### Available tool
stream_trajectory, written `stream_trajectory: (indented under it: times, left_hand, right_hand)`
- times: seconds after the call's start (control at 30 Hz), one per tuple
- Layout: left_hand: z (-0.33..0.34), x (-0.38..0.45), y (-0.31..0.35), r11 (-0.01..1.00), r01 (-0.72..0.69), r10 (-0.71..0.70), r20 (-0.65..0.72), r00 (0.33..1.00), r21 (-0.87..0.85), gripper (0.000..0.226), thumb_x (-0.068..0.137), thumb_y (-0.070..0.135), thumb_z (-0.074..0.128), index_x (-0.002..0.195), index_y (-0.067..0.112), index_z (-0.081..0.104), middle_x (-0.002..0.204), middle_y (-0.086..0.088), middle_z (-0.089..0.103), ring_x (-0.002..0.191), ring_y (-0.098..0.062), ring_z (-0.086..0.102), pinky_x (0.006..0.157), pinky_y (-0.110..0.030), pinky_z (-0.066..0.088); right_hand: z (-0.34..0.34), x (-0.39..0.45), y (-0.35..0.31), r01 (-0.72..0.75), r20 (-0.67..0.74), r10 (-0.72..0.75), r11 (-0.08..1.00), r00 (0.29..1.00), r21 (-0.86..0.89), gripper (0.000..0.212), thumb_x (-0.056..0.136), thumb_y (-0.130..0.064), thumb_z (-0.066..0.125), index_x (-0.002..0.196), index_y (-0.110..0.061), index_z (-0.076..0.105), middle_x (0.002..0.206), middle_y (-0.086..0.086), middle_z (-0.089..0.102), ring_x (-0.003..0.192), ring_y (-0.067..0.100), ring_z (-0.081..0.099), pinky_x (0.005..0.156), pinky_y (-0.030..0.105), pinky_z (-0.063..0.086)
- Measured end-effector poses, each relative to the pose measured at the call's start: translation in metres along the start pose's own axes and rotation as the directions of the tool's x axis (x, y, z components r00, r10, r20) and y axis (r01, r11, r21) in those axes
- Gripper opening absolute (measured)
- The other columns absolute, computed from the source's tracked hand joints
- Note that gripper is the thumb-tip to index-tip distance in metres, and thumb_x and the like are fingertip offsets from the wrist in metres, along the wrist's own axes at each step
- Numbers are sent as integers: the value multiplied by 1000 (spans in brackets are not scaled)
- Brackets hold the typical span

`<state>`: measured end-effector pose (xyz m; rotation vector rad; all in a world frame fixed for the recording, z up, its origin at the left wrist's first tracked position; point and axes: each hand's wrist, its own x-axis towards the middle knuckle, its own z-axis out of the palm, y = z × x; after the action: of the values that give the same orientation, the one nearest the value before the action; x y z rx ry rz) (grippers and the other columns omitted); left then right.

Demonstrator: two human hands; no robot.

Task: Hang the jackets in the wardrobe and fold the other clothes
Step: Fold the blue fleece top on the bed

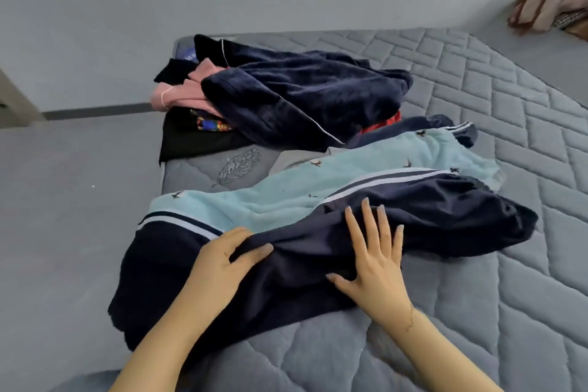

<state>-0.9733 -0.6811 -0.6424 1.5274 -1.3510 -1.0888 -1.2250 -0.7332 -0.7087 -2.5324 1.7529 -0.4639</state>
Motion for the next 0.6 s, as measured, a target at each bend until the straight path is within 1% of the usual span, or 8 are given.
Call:
stream_trajectory:
  times: [0.1, 0.2, 0.3, 0.37, 0.47, 0.5, 0.57, 0.6]
  left_hand:
    - [21, -5, 16, 994, 93, -103, 237, 966, 56, 19, 83, 48, 67, 88, 30, 73, 84, 10, 73, 77, -1, 66, 68, -15, 49]
    - [44, -5, -2, 880, 48, -121, 125, 985, 472, 27, 89, 48, 61, 88, 22, 67, 88, 8, 66, 87, -8, 59, 86, -33, 47]
    - [51, 1, -21, 710, 88, -140, 17, 990, 698, 31, 91, 55, 53, 115, 37, 58, 135, 19, 44, 131, -6, 36, 110, -33, 27]
    - [54, 8, -28, 662, 135, -203, 3, 979, 737, 47, 90, 60, 52, 133, 42, 45, 155, 12, 23, 145, -11, 17, 116, -38, 18]
    - [63, 12, -32, 670, 101, -228, 75, 971, 735, 65, 88, 56, 57, 145, 44, 28, 162, 6, 2, 149, -14, 0, 121, -43, 8]
    - [64, 12, -33, 687, 82, -237, 117, 964, 722, 69, 87, 50, 62, 146, 45, 26, 163, 6, -2, 150, -15, -2, 121, -44, 7]
    - [64, 16, -35, 756, 78, -250, 177, 952, 650, 76, 82, 35, 68, 143, 51, 26, 163, 5, -6, 150, -19, 0, 121, -41, 10]
    - [64, 17, -35, 816, 100, -246, 186, 951, 569, 77, 80, 27, 69, 139, 55, 29, 162, 6, -4, 149, -18, 1, 120, -37, 12]
  right_hand:
    - [0, 11, 16, 38, 239, -12, 994, 971, -102, 121, 66, -55, 73, 155, -27, -5, 153, 0, 26, 149, 27, 9, 115, 62, -5]
    - [5, 7, 23, 147, 453, -68, 979, 889, -141, 72, 83, -33, 59, 148, -29, 30, 133, -6, 48, 129, 19, 40, 114, 42, 15]
    - [-8, 5, 20, 179, 513, -87, 975, 854, -133, 16, 80, -19, 53, 96, -20, 55, 106, 2, 65, 101, 25, 60, 73, 29, 34]
    - [-26, 10, 20, 172, 695, -54, 980, 717, -102, 9, 78, -21, 60, 85, -17, 57, 87, 3, 60, 88, 26, 61, 66, 27, 38]
    - [-57, 22, 25, 57, 911, -116, 993, 397, 102, 22, 76, -37, 73, 89, -22, 63, 83, -5, 61, 78, 17, 58, 70, 30, 47]
    - [-64, 27, 28, -47, 900, -171, 977, 402, 207, 24, 76, -39, 73, 96, -27, 65, 88, -10, 66, 81, 12, 61, 77, 29, 50]
    - [-70, 46, 35, -222, 739, -154, 896, 656, 384, 42, 80, -35, 69, 120, -29, 63, 110, -14, 68, 98, 5, 62, 91, 24, 48]
    - [-67, 59, 42, -193, 602, -91, 900, 793, 391, 51, 80, -35, 68, 129, -29, 57, 125, -12, 62, 109, 7, 57, 95, 25, 46]
